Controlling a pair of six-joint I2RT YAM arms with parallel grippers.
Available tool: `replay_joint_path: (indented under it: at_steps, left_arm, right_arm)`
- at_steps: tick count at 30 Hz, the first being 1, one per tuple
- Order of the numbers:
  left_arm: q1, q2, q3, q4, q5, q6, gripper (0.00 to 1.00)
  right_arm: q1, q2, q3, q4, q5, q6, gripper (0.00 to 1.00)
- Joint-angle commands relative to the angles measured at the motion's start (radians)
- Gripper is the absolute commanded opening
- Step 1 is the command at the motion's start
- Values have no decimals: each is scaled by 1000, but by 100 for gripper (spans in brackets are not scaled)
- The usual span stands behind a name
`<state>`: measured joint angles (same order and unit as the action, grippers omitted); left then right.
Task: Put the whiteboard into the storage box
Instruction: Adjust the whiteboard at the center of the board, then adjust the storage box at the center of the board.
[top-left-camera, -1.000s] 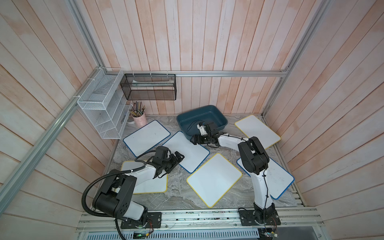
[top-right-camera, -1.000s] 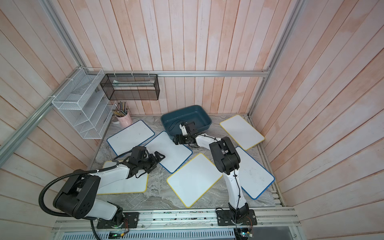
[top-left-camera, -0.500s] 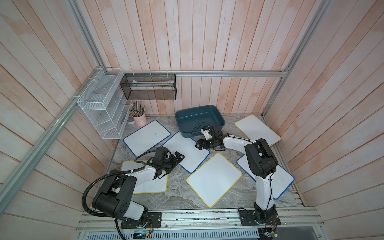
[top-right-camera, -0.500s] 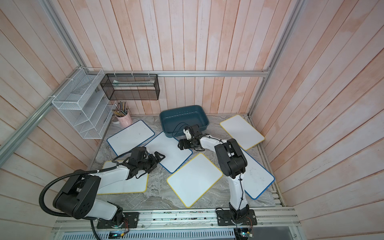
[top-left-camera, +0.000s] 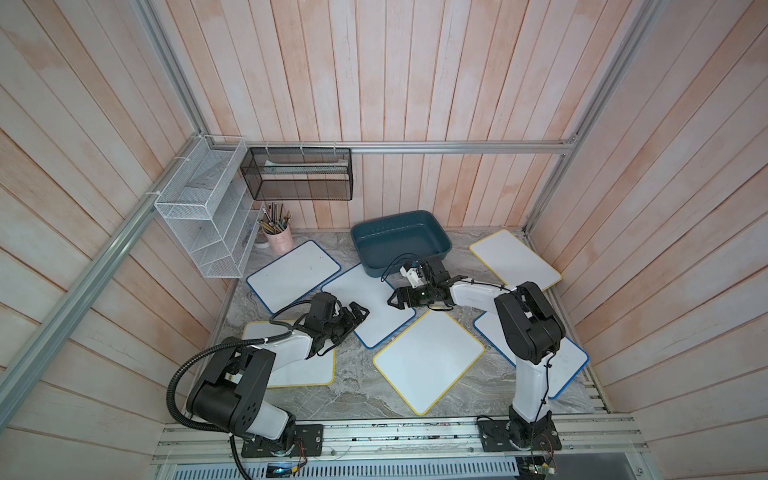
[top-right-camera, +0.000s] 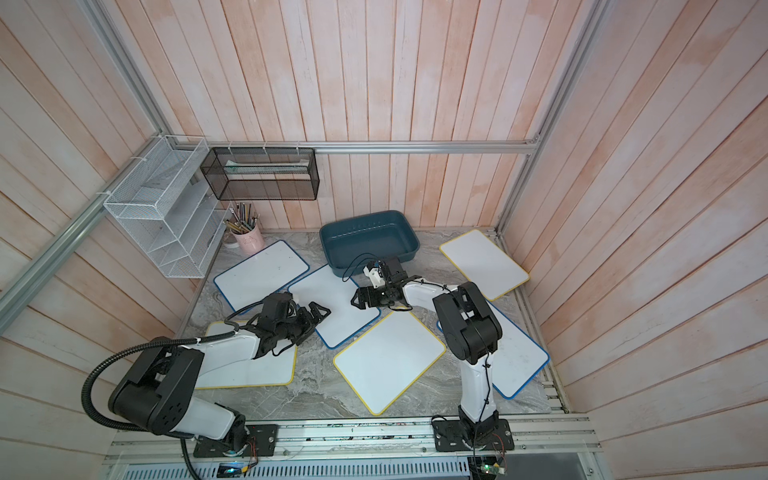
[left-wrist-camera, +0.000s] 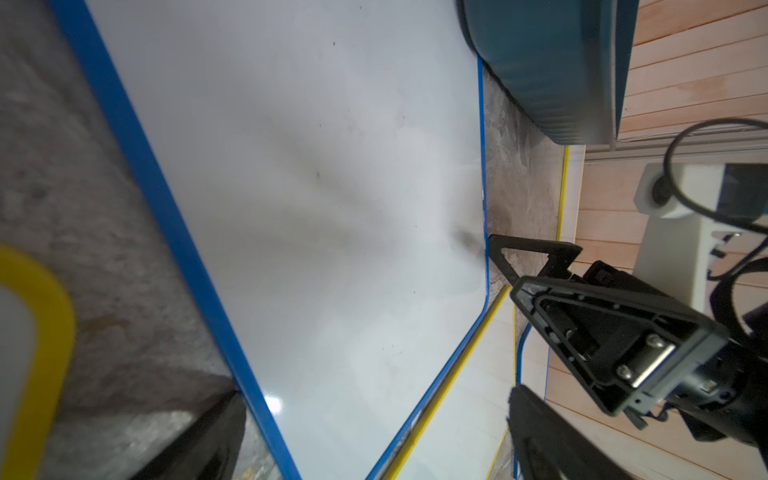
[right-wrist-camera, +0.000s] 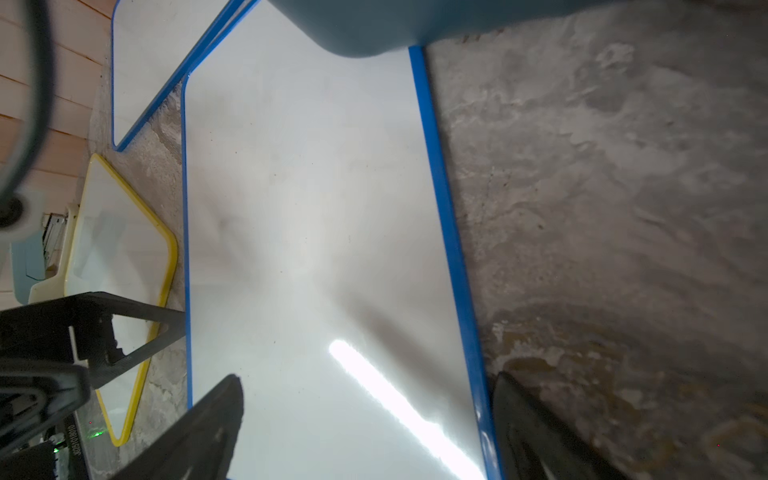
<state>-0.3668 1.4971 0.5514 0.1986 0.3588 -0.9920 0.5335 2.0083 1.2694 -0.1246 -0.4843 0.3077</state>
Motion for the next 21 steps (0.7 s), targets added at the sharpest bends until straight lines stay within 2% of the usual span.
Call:
replay_joint_path:
  at_steps: [1,15,21]
  left_arm:
    - [-6,43,-18,-38,-3,6,100]
    - [-6,-19,-41,-69,-35,3,100]
    - [-6,-41,-48,-81,-44,1,100]
  right_arm:
    - [34,54,121,-87,13,-21,94]
    - [27,304,517,15,83,16,94]
    - [28,408,694,104,78,112,93]
